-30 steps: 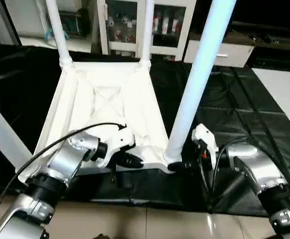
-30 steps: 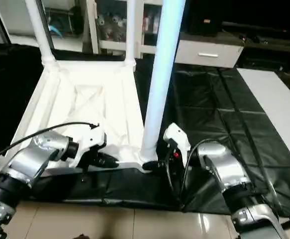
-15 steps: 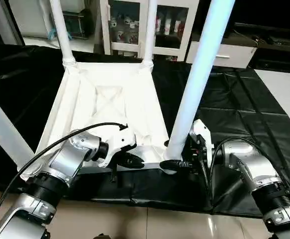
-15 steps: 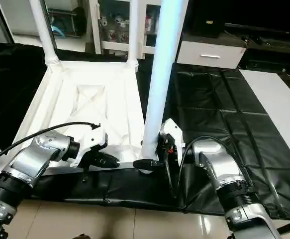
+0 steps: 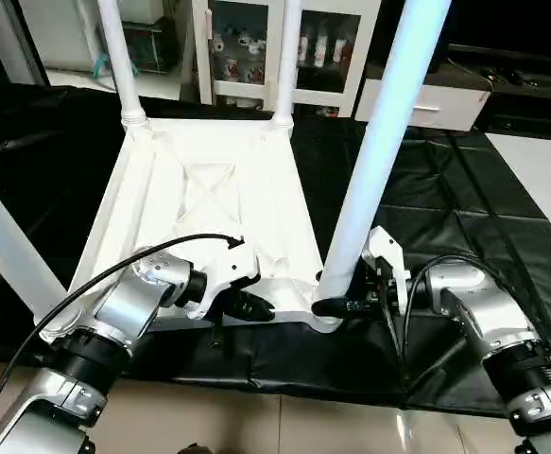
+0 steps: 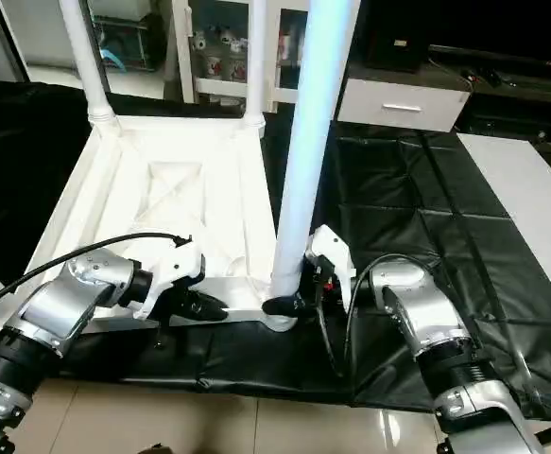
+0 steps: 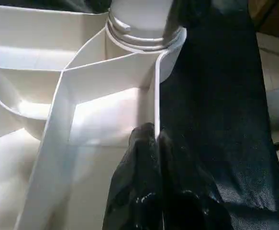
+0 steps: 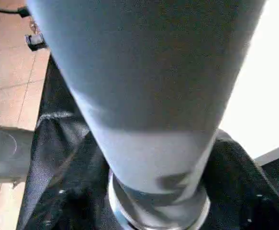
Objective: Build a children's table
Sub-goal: Rotate leg to tighten
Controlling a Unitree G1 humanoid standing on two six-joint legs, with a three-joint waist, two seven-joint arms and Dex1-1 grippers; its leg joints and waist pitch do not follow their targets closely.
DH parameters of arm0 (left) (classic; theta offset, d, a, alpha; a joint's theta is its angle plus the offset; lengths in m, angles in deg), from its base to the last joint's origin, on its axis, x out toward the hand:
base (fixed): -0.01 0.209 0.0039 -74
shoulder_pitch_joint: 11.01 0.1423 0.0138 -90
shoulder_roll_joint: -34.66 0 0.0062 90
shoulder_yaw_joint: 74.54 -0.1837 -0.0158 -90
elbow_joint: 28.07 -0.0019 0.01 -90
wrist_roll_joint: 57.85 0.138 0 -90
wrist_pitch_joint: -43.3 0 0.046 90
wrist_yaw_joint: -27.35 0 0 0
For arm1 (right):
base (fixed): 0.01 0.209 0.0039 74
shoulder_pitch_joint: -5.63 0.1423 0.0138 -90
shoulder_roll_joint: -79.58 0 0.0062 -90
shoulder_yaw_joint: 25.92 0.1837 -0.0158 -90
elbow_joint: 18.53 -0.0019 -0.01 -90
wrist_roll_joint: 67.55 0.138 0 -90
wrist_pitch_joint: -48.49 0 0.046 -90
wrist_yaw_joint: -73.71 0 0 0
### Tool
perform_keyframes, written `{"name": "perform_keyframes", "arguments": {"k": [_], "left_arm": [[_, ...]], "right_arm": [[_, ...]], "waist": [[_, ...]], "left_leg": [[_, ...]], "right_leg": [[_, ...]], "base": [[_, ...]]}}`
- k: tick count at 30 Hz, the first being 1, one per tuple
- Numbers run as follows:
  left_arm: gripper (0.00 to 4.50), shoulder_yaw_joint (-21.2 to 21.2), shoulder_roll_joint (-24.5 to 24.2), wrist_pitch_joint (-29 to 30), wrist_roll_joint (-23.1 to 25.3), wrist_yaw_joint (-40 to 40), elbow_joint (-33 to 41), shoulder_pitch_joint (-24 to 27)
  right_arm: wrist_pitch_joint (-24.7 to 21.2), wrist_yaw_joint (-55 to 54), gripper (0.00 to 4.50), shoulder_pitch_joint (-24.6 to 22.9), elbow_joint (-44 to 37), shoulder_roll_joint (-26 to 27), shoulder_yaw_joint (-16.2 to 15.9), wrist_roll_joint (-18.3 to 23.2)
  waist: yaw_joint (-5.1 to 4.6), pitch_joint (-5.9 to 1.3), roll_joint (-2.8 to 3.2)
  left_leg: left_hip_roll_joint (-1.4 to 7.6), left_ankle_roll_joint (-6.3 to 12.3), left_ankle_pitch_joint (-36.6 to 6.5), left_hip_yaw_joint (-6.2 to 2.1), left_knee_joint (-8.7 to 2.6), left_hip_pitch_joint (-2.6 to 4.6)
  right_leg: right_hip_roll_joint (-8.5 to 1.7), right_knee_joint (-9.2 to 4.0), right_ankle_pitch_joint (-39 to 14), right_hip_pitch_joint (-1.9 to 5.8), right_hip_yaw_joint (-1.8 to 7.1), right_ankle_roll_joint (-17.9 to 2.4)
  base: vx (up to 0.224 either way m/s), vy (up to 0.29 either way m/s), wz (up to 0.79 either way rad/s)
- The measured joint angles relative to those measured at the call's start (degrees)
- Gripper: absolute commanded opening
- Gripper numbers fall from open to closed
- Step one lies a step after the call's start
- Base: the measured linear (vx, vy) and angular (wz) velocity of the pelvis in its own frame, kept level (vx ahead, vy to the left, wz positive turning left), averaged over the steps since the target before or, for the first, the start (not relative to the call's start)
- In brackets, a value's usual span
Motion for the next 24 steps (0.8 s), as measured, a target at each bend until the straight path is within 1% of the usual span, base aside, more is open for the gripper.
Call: {"name": "perform_keyframes", "arguments": {"k": [1,2,5,10,14,15,17,19,20,21,22,24], "left_arm": [[0.00,0.0,0.0,0.1,0.0,0.0,0.1,0.1],[0.00,0.0,0.0,0.2,0.0,0.0,0.1,0.1],[0.00,0.0,-0.1,0.4,0.0,0.0,0.2,0.1],[0.00,0.0,0.0,0.2,0.4,0.2,-0.4,-0.1],[0.00,0.0,0.5,0.5,0.7,0.8,-1.5,-0.6],[0.00,0.2,1.0,0.6,0.8,2.0,-2.4,-1.0],[0.00,1.8,4.3,0.9,2.3,8.6,-6.5,-2.6],[0.00,3.0,7.0,1.2,3.1,14.4,-9.9,-4.3],[0.00,3.6,9.4,1.6,3.7,18.4,-12.1,-5.5],[0.00,3.9,10.7,2.0,3.7,20.4,-13.3,-6.1],[0.00,4.4,12.5,2.7,3.7,23.3,-14.9,-6.9],[0.00,5.0,13.8,3.5,3.7,26.2,-16.6,-7.9]], "right_arm": [[0.6,0.0,2.37,0.0,0.3,0.0,-0.1,-0.2],[0.9,0.0,2.37,0.0,0.3,0.0,-0.1,-0.4],[2.0,-0.6,2.18,0.2,0.6,0.2,-0.5,-0.7],[3.1,-1.3,2.07,0.5,1.5,0.7,-0.5,-1.5],[3.2,-2.4,2.03,0.5,2.0,1.2,0.2,-1.8],[3.2,-4.5,2.02,0.7,3.0,2.2,0.7,-2.0],[2.9,-14.8,2.00,1.8,7.1,5.9,3.4,-2.9],[1.9,-25.3,1.99,3.0,9.8,9.6,5.9,-3.3],[1.0,-32.6,1.99,3.7,11.1,12.2,7.9,-3.5],[0.6,-36.3,1.98,4.0,11.7,13.2,8.8,-3.6],[0.4,-41.1,1.98,4.6,12.6,14.7,9.9,-3.8],[0.3,-46.1,1.97,5.4,13.8,16.3,10.9,-4.1]], "waist": [[0.01,-0.02,0.00],[0.01,-0.04,0.00],[-0.06,-0.13,0.05],[-0.51,-0.28,0.09],[-0.78,-0.34,0.07],[-0.98,-0.39,-0.01],[-1.51,-0.50,-0.26],[-2.43,-0.47,-0.31],[-2.82,-0.44,-0.27],[-3.15,-0.39,-0.14],[-3.72,-0.30,-0.07],[-4.11,-0.09,0.21]], "left_leg": [[0.00,0.00,0.0,0.00,0.00,0.01],[0.00,0.00,0.0,0.00,0.00,0.02],[0.00,0.00,0.0,0.00,0.01,0.06],[-0.01,0.00,0.0,-0.04,0.00,0.21],[-0.02,0.00,0.0,-0.05,0.00,0.38],[-0.03,0.00,0.0,-0.05,-0.01,0.52],[-0.03,-0.01,0.0,-0.15,-0.01,0.81],[-0.05,-0.02,0.0,-0.41,0.01,0.86],[-0.06,-0.02,0.0,-0.64,0.04,0.81],[-0.09,-0.02,0.0,-1.03,-0.02,0.78],[-0.08,-0.02,0.0,-1.52,-0.06,0.75],[0.05,-0.03,0.0,-2.14,-0.14,0.75]], "right_leg": [[0.00,0.00,0.0,0.01,0.00,0.0],[0.00,0.01,0.0,0.01,0.00,0.0],[0.00,0.01,0.0,0.05,0.00,0.0],[0.00,0.02,0.0,0.20,0.01,0.0],[0.00,0.02,-0.1,0.35,0.02,0.2],[0.00,0.02,-0.1,0.43,0.02,0.2],[0.01,0.01,-0.1,0.59,-0.06,0.2],[-0.02,-0.31,-0.2,0.61,-0.33,0.3],[-0.03,-0.67,-0.2,0.56,-0.57,0.3],[-0.02,-1.20,-0.2,0.69,-0.95,0.3],[-0.07,-1.86,-0.2,0.92,-1.68,0.3],[-0.10,-2.92,-0.2,1.38,-2.76,0.3]], "base": [[0.000,0.000,0.00],[0.000,0.000,0.00],[0.000,0.000,0.00],[0.000,0.000,0.00],[0.000,0.000,0.00],[0.000,0.000,0.00],[-0.027,-0.002,-0.02],[-0.035,0.004,-0.06],[-0.072,0.028,-0.20],[-0.097,0.051,-0.29],[-0.061,0.041,-0.21],[0.000,0.000,0.00]]}}
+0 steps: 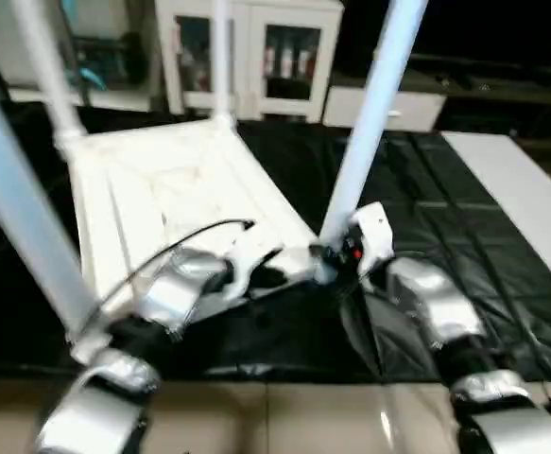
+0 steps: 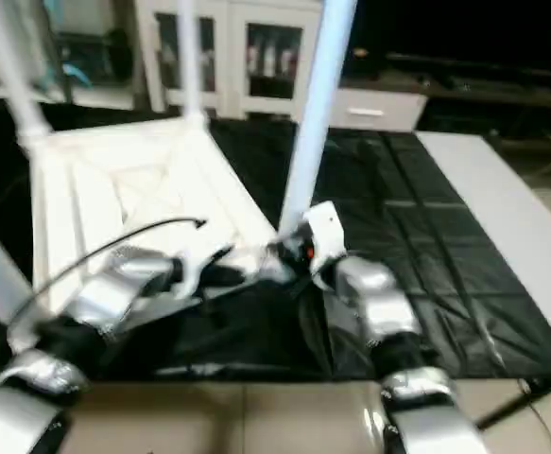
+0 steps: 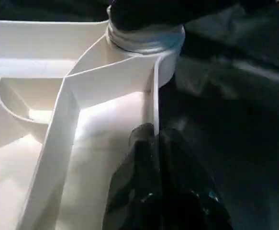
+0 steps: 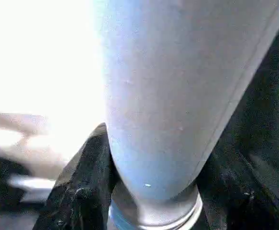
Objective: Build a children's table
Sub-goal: Rotate leg to tighten
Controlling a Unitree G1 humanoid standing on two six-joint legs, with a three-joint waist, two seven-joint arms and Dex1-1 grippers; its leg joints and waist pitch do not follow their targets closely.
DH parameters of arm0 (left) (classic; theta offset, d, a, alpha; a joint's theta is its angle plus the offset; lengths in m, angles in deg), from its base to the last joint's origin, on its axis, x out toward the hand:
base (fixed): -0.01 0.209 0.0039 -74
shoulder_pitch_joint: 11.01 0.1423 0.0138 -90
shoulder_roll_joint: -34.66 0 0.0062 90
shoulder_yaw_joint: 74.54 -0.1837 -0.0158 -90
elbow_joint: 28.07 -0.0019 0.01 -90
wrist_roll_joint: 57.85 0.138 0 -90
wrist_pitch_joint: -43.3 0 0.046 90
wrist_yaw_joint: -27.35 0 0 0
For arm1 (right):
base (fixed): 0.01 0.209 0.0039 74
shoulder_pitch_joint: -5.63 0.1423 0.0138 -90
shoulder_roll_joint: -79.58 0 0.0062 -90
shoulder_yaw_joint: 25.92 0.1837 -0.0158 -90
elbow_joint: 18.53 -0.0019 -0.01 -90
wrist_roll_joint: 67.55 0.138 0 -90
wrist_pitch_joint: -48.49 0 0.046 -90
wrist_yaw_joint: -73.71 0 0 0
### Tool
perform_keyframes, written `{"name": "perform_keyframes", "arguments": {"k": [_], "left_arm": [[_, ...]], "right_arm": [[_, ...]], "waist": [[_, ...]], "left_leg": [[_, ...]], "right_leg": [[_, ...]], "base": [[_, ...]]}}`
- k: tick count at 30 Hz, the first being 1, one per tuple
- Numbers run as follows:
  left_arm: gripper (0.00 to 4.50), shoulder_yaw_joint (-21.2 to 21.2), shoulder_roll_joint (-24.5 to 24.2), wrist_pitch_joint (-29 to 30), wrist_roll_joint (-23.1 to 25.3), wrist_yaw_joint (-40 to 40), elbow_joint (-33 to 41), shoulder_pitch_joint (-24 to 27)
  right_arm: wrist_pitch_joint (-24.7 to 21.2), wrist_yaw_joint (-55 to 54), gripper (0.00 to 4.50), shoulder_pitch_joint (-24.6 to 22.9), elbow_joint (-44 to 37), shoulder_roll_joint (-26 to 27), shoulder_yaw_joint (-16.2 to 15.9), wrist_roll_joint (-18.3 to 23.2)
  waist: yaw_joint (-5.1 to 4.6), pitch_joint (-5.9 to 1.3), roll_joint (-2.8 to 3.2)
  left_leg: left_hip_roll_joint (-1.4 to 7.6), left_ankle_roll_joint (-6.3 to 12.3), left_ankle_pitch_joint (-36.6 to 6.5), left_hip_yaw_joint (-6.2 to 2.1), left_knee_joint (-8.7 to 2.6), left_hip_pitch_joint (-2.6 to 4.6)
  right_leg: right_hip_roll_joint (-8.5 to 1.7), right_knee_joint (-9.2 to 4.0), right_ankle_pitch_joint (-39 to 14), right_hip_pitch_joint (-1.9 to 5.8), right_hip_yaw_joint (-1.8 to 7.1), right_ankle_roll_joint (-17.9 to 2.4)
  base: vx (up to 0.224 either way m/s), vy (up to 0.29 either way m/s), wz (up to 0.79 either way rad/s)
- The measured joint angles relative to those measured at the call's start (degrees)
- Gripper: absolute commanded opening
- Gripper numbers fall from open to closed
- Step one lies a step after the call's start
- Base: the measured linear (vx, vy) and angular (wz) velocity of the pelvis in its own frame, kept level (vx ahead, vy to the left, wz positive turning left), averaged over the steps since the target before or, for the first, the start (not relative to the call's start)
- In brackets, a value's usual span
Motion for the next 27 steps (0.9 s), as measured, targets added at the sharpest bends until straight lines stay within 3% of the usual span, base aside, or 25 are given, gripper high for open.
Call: {"name": "perform_keyframes", "arguments": {"k": [1,3,4,5,6,7,8,9,10,17,18,24,27], "left_arm": [[0.00,0.1,1.1,-0.3,-0.1,2.2,-2.0,-1.1],[0.00,0.1,2.8,-1.5,0.9,6.7,-5.9,-3.4],[0.00,0.0,4.2,-2.8,1.9,9.5,-8.2,-4.8],[0.00,-0.1,5.4,-4.0,2.6,11.2,-10.0,-5.7],[0.00,-0.1,6.3,-5.3,3.2,12.8,-11.1,-6.2],[0.00,-0.2,6.6,-7.0,3.8,14.0,-12.2,-6.8],[0.00,-0.3,6.7,-7.6,4.1,14.3,-12.7,-7.2],[0.00,-0.3,6.9,-8.0,4.2,14.5,-12.8,-7.5],[0.00,-0.4,7.2,-8.5,4.2,14.9,-12.8,-7.6],[0.00,-1.2,6.7,-11.5,4.8,15.0,-14.6,-9.0],[0.00,-1.2,6.7,-12.1,4.9,14.9,-14.9,-9.0],[0.00,-1.2,4.7,-15.9,5.3,14.2,-16.9,-10.0],[0.00,-1.2,4.7,-16.8,5.2,13.0,-17.4,-10.2]], "right_arm": [[0.3,-4.2,1.97,1.0,1.6,2.1,1.0,0.2],[1.1,-13.4,1.97,3.9,5.4,5.3,3.4,0.1],[1.9,-19.2,1.97,5.6,7.5,6.9,4.6,0.0],[2.8,-23.0,1.97,6.5,9.0,8.0,5.6,0.0],[3.5,-26.0,1.96,7.2,10.0,8.7,6.1,-0.1],[4.7,-29.4,1.96,8.8,11.9,9.7,6.9,-0.2],[5.4,-31.3,1.96,9.7,13.1,10.3,7.2,-0.4],[6.1,-32.3,1.96,10.1,13.4,10.3,7.4,-0.4],[7.0,-32.8,1.96,10.3,13.7,10.3,7.8,-0.4],[11.2,-29.9,1.96,10.8,15.2,10.1,9.6,0.0],[11.5,-29.5,2.31,10.6,15.1,9.9,9.5,0.0],[12.9,-24.1,3.07,3.4,5.7,8.3,6.8,-0.3],[11.4,-21.4,3.12,-0.6,-0.8,6.1,5.2,-1.1]], "waist": [[-0.22,0.24,0.30],[-0.44,0.67,0.67],[0.18,1.12,0.81],[0.68,1.35,0.17],[1.67,1.26,-1.34],[2.11,1.43,-1.83],[2.99,1.21,-1.26],[3.27,1.18,-0.71],[3.23,1.07,-0.53],[2.93,1.04,-0.61],[2.96,1.05,-0.57],[2.85,1.10,-0.45],[3.16,1.10,-0.43]], "left_leg": [[0.02,0.00,0.0,-0.36,-0.12,0.06],[0.02,0.00,0.0,-0.44,-0.41,0.15],[-0.01,0.00,0.0,0.12,-0.83,-0.08],[0.03,0.00,0.0,1.37,-0.85,-0.03],[-0.02,0.00,0.0,3.32,-0.86,0.69],[-0.18,-0.04,-1.7,3.41,0.76,0.68],[-0.15,0.56,-2.4,2.20,1.36,0.31],[-0.35,-0.29,-1.8,1.03,1.14,-0.10],[-0.13,-1.00,-1.3,0.57,0.69,-0.30],[-0.11,-1.07,-0.4,1.09,0.39,-0.88],[-0.11,-1.07,-0.4,1.11,0.37,-0.88],[-0.04,-1.05,-0.4,1.20,0.22,-0.99],[-0.04,-1.05,-0.4,1.27,0.22,-0.97]], "right_leg": [[-0.18,-0.58,0.0,0.43,-0.68,0.0],[-0.30,-0.77,-0.1,0.70,-0.97,-0.1],[-0.27,1.27,-1.2,0.52,-0.74,-1.3],[-0.63,4.65,-2.8,0.48,0.39,-2.3],[-0.84,6.32,-3.1,-0.27,2.51,-0.4],[-1.04,6.56,-3.0,-1.25,2.66,-0.1],[-1.13,6.41,-3.0,-1.13,2.10,-0.1],[-0.99,5.78,-3.0,-1.36,1.24,-0.1],[-0.66,5.10,-2.9,-1.53,0.71,-0.3],[-0.45,3.67,0.0,-1.58,1.14,-0.6],[-0.45,3.68,0.1,-1.59,1.16,-0.7],[-0.26,3.61,-0.1,-1.74,1.23,-0.7],[-0.23,3.59,-0.2,-1.74,1.33,-0.8]], "base": [[0.000,0.000,0.00],[-0.050,0.000,0.02],[-0.100,0.000,0.04],[-0.063,-0.070,0.24],[0.045,-0.121,0.11],[0.045,-0.121,0.11],[0.102,-0.044,-0.33],[0.083,0.017,-0.23],[0.083,0.017,-0.23],[0.000,0.000,0.00],[0.000,0.000,0.00],[0.000,0.000,0.00],[0.000,0.000,0.00]]}}
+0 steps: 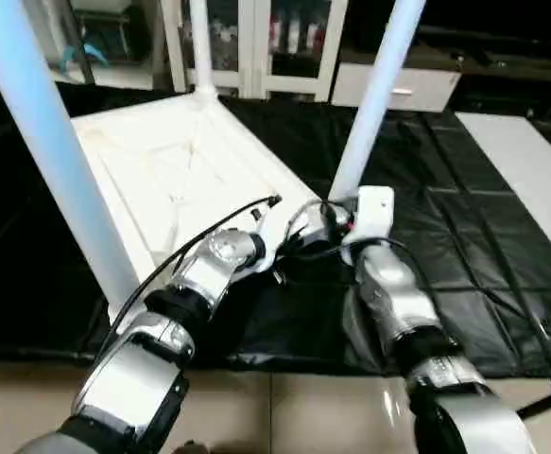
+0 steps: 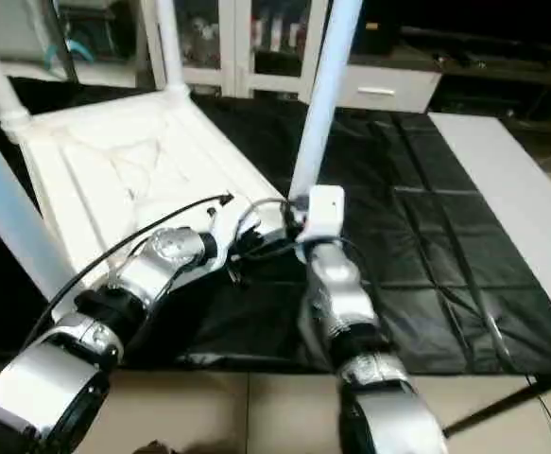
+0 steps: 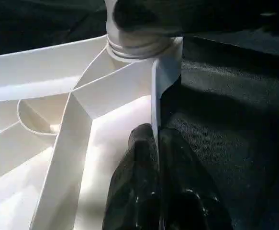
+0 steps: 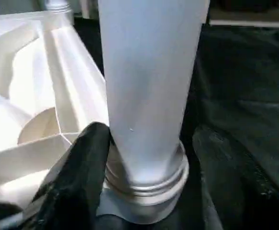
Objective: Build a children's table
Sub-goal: Rotate leg to tighten
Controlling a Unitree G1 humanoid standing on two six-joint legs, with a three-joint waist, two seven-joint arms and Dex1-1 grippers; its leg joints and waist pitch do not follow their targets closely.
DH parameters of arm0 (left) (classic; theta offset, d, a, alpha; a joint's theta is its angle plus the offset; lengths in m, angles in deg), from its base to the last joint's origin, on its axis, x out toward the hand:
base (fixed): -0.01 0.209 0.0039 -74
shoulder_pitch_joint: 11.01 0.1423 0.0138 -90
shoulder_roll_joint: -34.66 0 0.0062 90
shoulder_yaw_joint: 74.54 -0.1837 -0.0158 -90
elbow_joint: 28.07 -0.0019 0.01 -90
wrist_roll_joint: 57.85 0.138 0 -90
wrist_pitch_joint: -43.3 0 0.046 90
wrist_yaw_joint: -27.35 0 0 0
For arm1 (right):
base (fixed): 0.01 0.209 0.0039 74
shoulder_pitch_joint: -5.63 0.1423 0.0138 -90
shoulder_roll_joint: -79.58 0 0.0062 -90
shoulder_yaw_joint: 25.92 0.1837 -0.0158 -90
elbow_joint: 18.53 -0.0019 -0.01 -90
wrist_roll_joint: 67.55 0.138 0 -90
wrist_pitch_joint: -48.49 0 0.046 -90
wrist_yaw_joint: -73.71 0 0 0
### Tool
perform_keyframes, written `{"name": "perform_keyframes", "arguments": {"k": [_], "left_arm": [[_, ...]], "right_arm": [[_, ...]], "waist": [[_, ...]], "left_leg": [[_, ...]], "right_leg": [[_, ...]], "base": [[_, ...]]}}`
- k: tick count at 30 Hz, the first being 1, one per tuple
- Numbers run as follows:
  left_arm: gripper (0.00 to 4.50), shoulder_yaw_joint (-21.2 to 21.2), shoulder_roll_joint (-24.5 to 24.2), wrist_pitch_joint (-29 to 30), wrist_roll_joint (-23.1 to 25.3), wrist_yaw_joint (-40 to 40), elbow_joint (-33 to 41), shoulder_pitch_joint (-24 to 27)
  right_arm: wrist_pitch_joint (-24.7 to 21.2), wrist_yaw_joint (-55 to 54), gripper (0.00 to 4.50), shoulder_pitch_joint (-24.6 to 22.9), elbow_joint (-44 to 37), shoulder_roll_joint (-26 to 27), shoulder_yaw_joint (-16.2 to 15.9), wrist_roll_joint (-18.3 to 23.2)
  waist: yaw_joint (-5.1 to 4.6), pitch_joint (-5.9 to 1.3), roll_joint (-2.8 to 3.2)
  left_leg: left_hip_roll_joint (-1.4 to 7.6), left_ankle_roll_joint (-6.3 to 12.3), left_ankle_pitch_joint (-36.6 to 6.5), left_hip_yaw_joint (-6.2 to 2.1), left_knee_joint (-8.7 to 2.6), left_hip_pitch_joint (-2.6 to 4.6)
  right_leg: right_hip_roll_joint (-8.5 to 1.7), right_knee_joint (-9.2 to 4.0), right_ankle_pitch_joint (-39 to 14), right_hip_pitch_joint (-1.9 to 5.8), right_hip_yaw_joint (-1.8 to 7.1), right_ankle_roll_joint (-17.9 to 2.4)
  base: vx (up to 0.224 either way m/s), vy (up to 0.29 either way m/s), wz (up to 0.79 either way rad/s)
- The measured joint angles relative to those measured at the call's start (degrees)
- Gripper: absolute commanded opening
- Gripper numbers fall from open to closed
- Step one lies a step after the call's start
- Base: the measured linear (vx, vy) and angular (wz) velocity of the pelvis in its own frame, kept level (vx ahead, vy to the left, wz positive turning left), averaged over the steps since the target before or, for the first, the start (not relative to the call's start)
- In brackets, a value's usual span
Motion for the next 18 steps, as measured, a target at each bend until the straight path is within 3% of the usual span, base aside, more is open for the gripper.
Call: {"name": "perform_keyframes", "arguments": {"k": [6,9,13,18], "left_arm": [[0.00,0.4,-1.6,-3.2,-0.1,-1.9,-2.2,-0.3],[0.55,3.6,-1.6,-4.1,-2.7,-3.0,-2.9,-0.2],[0.84,6.1,-1.5,-5.9,-6.2,-5.0,-0.9,0.2],[1.16,8.7,-4.0,-6.1,-9.9,-8.2,7.1,2.3]], "right_arm": [[-6.3,8.2,3.12,-11.5,-15.7,-6.1,-1.3,1.0],[-8.8,16.0,3.15,-19.3,-26.3,-8.5,-2.9,5.9],[-10.0,20.9,3.15,-22.1,-31.3,-10.1,-4.5,8.3],[-13.3,24.4,3.15,-24.7,-35.8,-11.8,-5.2,9.5]], "waist": [[-0.01,0.00,0.00],[-0.04,0.04,-0.06],[-0.02,0.12,-0.23],[-0.03,0.11,-0.37]], "left_leg": [[-0.01,0.03,0.0,0.16,-0.10,0.14],[0.00,0.02,0.0,0.37,-0.39,0.22],[0.10,0.02,0.0,0.35,-0.39,0.14],[0.13,0.11,-0.1,0.52,-0.20,0.10]], "right_leg": [[0.06,-0.12,0.0,0.08,0.26,0.0],[0.27,-0.14,-0.2,0.05,0.62,0.4],[0.43,-0.14,-0.2,-0.07,0.77,0.4],[0.41,-0.17,0.0,-0.26,0.99,0.1]], "base": [[0.000,0.000,0.00],[0.000,0.000,0.00],[0.000,0.000,0.00],[0.000,0.000,0.00]]}}
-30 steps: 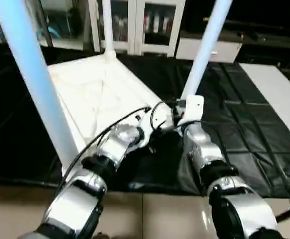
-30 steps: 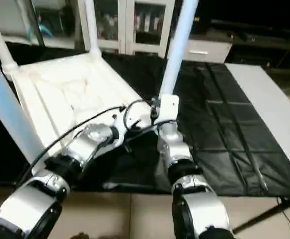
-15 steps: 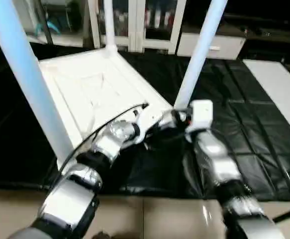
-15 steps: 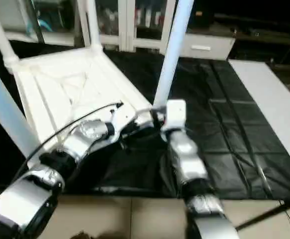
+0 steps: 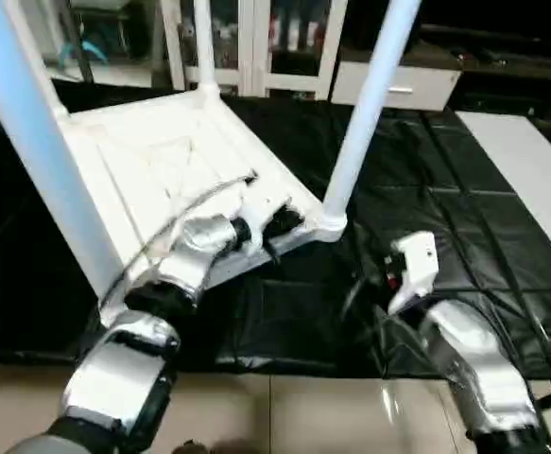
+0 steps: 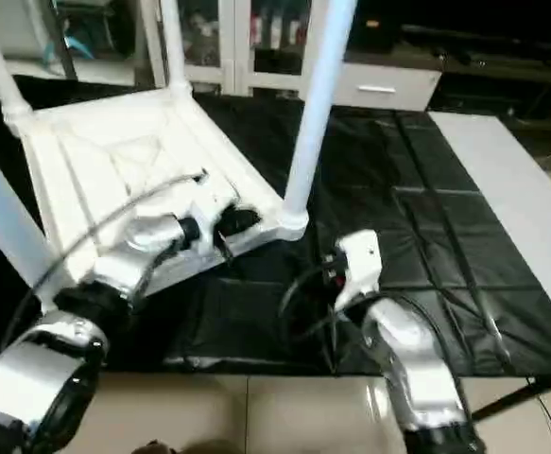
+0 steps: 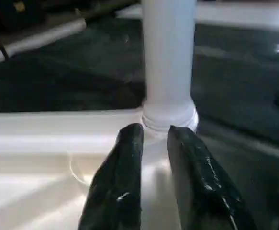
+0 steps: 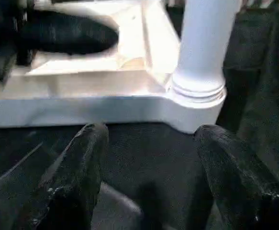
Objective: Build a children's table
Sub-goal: Rotate leg to tighten
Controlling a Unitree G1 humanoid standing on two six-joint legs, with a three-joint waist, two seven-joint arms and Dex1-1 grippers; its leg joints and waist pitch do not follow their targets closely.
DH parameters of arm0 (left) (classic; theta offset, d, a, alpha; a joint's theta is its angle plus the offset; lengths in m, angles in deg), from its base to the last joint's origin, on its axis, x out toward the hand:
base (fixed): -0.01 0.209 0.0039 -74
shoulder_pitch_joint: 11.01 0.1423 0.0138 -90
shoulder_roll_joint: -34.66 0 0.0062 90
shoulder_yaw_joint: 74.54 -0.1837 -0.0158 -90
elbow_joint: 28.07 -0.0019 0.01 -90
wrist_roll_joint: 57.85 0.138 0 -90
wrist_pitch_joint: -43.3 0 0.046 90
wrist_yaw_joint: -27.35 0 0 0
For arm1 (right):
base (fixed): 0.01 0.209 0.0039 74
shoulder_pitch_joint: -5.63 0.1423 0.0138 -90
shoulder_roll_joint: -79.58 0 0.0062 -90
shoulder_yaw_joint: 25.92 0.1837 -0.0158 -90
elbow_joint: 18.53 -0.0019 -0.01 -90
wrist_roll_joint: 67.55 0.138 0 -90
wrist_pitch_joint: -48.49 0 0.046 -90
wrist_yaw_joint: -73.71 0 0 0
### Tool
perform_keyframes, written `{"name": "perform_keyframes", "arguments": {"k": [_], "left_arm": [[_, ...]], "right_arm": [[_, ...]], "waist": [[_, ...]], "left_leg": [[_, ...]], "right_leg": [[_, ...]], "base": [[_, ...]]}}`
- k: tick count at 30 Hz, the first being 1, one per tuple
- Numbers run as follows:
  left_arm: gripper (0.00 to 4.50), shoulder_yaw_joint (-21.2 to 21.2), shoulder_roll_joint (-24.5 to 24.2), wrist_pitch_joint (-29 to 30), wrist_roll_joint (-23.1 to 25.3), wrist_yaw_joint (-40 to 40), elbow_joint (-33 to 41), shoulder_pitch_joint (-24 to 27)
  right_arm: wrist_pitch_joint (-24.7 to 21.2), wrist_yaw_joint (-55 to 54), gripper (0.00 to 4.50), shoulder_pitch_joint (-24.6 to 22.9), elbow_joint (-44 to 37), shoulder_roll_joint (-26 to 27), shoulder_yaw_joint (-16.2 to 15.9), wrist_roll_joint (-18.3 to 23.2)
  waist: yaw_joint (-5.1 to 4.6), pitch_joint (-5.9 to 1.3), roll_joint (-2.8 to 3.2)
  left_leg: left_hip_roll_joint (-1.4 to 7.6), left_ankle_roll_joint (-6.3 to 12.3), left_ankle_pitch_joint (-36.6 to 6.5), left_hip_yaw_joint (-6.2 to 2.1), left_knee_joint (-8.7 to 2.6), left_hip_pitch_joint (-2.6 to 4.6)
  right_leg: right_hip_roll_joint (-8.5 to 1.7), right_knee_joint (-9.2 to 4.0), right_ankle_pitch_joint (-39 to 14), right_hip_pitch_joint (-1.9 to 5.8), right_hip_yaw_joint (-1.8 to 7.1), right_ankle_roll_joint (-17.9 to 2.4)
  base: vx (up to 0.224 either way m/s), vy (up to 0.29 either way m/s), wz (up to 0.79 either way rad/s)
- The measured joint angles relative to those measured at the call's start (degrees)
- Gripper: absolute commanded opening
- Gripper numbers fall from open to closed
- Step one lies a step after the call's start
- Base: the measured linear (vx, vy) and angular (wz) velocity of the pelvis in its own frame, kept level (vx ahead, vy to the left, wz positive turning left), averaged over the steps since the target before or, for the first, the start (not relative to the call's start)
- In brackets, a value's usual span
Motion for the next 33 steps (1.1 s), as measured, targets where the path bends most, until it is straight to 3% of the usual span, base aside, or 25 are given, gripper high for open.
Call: {"name": "perform_keyframes", "arguments": {"k": [2,6,11,20,27,33], "left_arm": [[1.16,-0.2,-2.1,4.9,-3.0,-6.9,8.8,4.0],[1.16,-2.5,-6.0,13.8,-6.3,-16.4,17.3,9.4],[1.16,-8.7,-10.7,17.8,-2.4,-21.4,20.4,11.8],[1.16,-11.4,-8.9,16.7,7.9,-4.9,12.2,6.9],[1.16,-11.4,-6.8,14.6,10.8,4.4,7.4,5.0],[1.16,-9.2,-2.9,7.3,11.3,12.0,2.3,4.1]], "right_arm": [[-1.1,0.6,3.15,-0.1,-1.5,-0.4,-0.1,0.4],[-1.9,1.7,3.15,-0.2,-2.7,-1.0,-0.5,0.8],[-2.9,2.5,3.15,-0.4,-3.0,-1.1,-1.7,0.8],[-3.6,2.5,3.15,-0.8,-4.6,-1.1,-1.9,0.5],[-4.0,2.5,3.15,-1.2,-4.9,-1.1,-2.4,0.5],[-4.2,2.5,3.15,-2.0,-5.2,-1.1,-2.4,0.5]], "waist": [[-0.08,-0.02,-0.13],[0.00,-0.01,-0.21],[0.06,-0.01,-0.21],[-0.14,-0.02,-0.22],[-0.02,-0.02,-0.22],[0.09,-0.03,-0.26]], "left_leg": [[0.01,0.09,-0.1,0.14,-0.04,0.00],[0.03,0.12,-0.1,0.20,-0.02,-0.06],[0.04,0.08,-0.1,0.22,-0.01,0.02],[0.00,0.04,0.0,0.15,0.09,0.04],[-0.01,0.03,0.0,0.12,0.26,-0.03],[-0.05,0.04,0.0,0.09,0.38,-0.13]], "right_leg": [[0.00,0.00,0.0,-0.11,0.09,0.0],[0.02,0.10,-0.1,-0.26,0.09,0.0],[0.01,0.16,-0.1,-0.18,0.17,0.0],[0.05,0.30,0.0,-0.13,0.22,0.2],[0.05,0.28,0.1,-0.12,0.22,0.1],[0.04,0.27,0.1,-0.12,0.20,0.1]], "base": [[0.000,0.000,0.00],[0.000,0.000,0.00],[0.000,0.000,0.00],[0.000,0.000,0.00],[0.000,0.000,0.00],[0.000,0.000,0.00]]}}
